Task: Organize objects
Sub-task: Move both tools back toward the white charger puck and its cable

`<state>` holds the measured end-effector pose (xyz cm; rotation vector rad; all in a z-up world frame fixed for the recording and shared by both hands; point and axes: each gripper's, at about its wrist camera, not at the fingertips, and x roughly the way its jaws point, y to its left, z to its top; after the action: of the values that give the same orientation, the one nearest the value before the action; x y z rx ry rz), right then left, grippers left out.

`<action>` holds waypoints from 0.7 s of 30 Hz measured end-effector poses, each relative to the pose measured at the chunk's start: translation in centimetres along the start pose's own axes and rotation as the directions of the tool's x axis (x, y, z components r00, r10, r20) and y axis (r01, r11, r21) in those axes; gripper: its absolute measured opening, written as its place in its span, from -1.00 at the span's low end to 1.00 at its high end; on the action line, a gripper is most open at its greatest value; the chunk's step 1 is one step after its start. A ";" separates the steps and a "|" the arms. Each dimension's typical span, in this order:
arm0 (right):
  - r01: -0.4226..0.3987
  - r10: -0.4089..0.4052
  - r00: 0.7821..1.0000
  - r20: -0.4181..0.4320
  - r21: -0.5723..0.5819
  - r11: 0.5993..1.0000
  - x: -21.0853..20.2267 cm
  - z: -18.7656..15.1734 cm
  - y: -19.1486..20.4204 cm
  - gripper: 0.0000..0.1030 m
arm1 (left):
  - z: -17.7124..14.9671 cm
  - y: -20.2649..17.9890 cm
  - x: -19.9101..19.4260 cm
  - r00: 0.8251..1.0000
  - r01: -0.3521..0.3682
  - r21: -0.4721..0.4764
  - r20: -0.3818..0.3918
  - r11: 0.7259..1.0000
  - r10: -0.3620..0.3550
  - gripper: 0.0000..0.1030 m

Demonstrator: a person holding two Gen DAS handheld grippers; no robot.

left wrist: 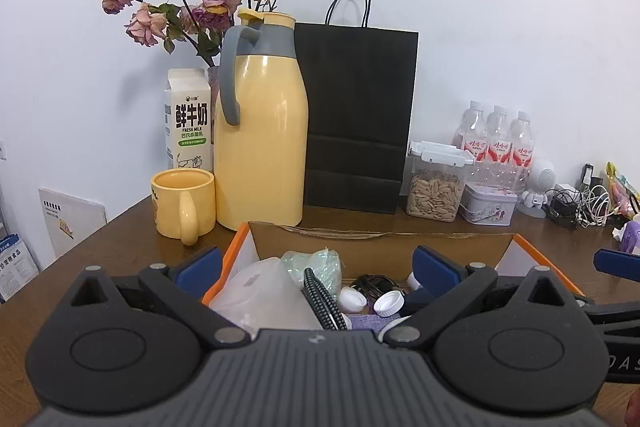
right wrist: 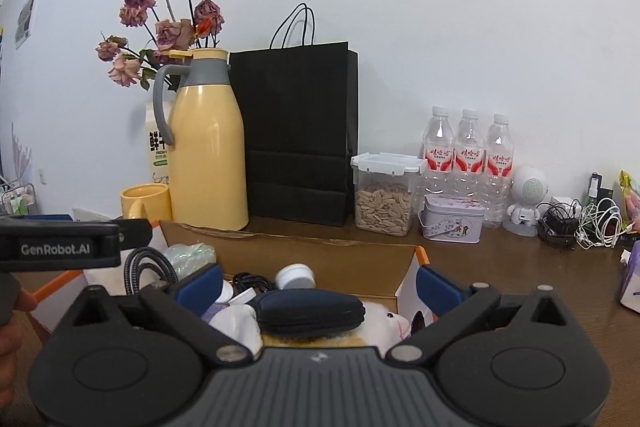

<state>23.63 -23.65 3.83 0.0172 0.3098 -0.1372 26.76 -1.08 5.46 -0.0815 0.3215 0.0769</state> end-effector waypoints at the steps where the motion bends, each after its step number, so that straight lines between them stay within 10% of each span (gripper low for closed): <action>1: 0.000 0.000 1.000 0.002 -0.001 1.000 -0.1 0.0 0.0 1.00 | 0.1 0.0 -0.1 1.000 0.001 0.000 0.001 1.000 -0.001 1.00; 21: -0.022 0.022 1.000 0.002 -0.022 1.000 -6.2 -0.4 2.9 1.00 | -0.9 2.8 -6.6 1.000 -0.014 0.018 -0.006 1.000 0.014 1.00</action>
<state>18.11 -19.94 5.32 -0.0017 0.3091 -0.1118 19.95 1.21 6.54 -0.0618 0.3287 0.0880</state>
